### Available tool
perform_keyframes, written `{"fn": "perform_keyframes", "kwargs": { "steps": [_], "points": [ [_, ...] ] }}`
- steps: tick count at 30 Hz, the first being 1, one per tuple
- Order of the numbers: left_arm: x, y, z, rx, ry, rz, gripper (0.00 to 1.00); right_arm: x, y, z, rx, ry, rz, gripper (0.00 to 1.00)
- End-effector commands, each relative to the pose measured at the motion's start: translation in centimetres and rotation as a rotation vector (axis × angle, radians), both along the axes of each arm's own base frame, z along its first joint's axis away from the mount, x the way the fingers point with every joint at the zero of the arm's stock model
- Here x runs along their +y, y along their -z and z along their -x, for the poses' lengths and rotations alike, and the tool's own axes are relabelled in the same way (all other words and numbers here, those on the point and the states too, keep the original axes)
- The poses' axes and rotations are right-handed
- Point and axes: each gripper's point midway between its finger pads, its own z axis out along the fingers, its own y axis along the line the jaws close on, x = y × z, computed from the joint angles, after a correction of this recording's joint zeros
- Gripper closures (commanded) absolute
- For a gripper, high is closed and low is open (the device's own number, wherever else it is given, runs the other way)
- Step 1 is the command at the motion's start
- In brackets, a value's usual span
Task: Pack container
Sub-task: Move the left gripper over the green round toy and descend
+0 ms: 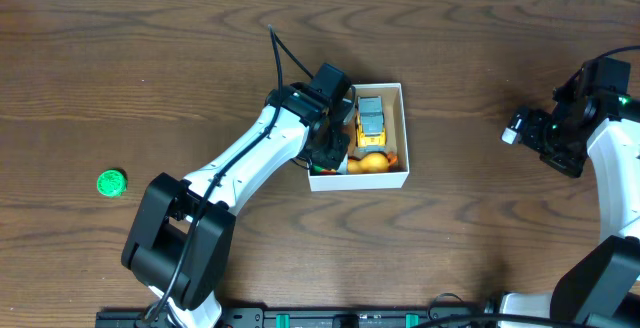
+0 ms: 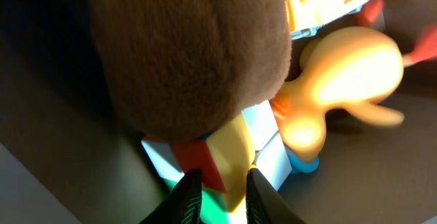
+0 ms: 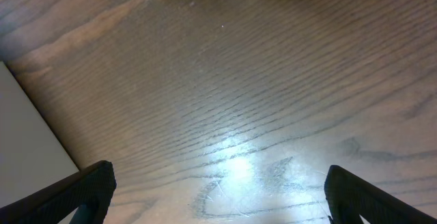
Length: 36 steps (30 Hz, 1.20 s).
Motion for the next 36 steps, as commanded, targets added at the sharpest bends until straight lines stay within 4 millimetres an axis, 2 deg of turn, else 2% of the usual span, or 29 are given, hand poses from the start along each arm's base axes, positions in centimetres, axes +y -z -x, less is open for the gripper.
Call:
{"fn": "perform_keyframes", "kwargs": {
  "steps": [1, 5, 8, 9, 10, 12, 14, 17, 19, 21, 25, 27, 31, 33, 36],
  "points": [
    [0.6, 0.6, 0.6, 0.032, -0.005, -0.022, 0.77, -0.1, 0.1, 0.1, 0.006, -0.017, 0.01, 0.01],
    [0.0, -2.8, -0.2, -0.053, -0.005, 0.032, 0.77, -0.1, 0.1, 0.1, 0.007, -0.017, 0.009, 0.01],
    [-0.1, -7.4, -1.5, -0.183, -0.014, 0.075, 0.77, -0.1, 0.1, 0.1, 0.006, -0.017, 0.01, 0.01],
    [0.2, -9.1, -1.9, -0.236, -0.022, 0.081, 0.73, -0.1, 0.1, 0.1, 0.006, -0.017, 0.01, 0.01],
    [0.4, -10.6, -2.1, -0.279, -0.029, 0.088, 0.64, -0.1, 0.1, 0.1, 0.006, -0.017, 0.01, 0.01],
    [1.3, -13.6, -2.6, -0.38, -0.053, 0.089, 0.51, -0.2, 0.1, 0.1, 0.008, -0.016, 0.015, 0.01],
    [2.7, -16.0, -2.7, -0.468, -0.085, 0.069, 0.4, -0.2, 0.1, 0.1, 0.008, -0.016, 0.016, 0.01],
    [5.1, -18.5, -2.6, -0.541, -0.145, 0.051, 0.3, -0.2, 0.1, 0.1, 0.008, -0.016, 0.016, 0.01],
    [7.8, -19.9, -2.5, -0.567, -0.241, 0.038, 0.2, -0.2, 0.1, 0.2, 0.009, -0.016, 0.016, 0.01],
    [11.6, -20.8, -2.6, -0.577, -0.395, 0.013, 0.02, -0.2, 0.1, 0.1, 0.008, -0.016, 0.016, 0.01],
    [20.6, -21.1, -2.3, -0.547, -0.729, -0.05, 0.02, -0.2, 0.1, 0.1, 0.008, -0.016, 0.016, 0.01],
    [25.6, -20.4, -1.7, -0.509, -0.905, -0.097, 0.02, -0.2, 0.1, 0.2, 0.009, -0.016, 0.016, 0.01],
    [34.2, -17.9, 0.3, -0.417, -1.234, -0.149, 0.02, -0.2, 0.1, 0.2, 0.009, -0.016, 0.016, 0.01],
    [37.1, -16.4, 0.9, -0.357, -1.334, -0.134, 0.02, -0.2, 0.1, 0.2, 0.009, -0.019, 0.017, 0.01],
    [40.4, -13.8, 1.3, -0.265, -1.439, -0.101, 0.02, -0.2, 0.1, 0.1, 0.007, -0.019, 0.017, 0.01]
  ]
}}
